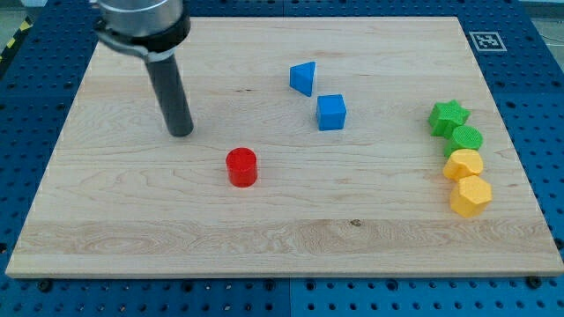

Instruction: Move the arm above the green star

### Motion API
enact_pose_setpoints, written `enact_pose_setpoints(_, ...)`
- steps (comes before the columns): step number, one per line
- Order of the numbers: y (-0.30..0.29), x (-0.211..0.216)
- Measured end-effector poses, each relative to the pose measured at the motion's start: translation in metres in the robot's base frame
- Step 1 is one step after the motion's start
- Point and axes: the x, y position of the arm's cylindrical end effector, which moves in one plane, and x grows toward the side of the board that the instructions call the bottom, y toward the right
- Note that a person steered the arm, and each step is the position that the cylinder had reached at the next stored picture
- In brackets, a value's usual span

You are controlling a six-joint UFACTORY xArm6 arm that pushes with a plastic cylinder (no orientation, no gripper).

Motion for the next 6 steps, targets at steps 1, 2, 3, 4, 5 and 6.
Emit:
enact_pose_setpoints(1, 0.061, 0.001)
enact_pose_setpoints(2, 0.088, -0.017)
enact_pose_setpoints(3, 0.057, -0.063)
enact_pose_setpoints(4, 0.058, -0.121)
enact_pose_setpoints(5, 0.111, -0.163)
enact_pose_setpoints(6, 0.203, -0.184)
